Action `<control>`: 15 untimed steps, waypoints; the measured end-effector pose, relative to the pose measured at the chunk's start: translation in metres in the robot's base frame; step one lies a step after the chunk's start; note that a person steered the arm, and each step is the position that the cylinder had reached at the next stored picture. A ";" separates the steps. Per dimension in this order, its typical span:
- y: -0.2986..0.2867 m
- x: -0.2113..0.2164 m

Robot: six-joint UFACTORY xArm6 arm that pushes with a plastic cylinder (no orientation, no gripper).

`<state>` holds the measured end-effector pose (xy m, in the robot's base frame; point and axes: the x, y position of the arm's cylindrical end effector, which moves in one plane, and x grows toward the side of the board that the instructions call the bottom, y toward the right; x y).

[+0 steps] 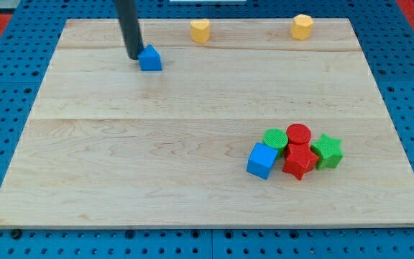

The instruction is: Place the blue triangle at the top of the red circle

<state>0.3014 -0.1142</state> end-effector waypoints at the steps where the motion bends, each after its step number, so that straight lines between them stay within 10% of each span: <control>1: 0.038 0.014; 6: 0.218 0.066; 15: 0.237 0.083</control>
<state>0.3848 0.1227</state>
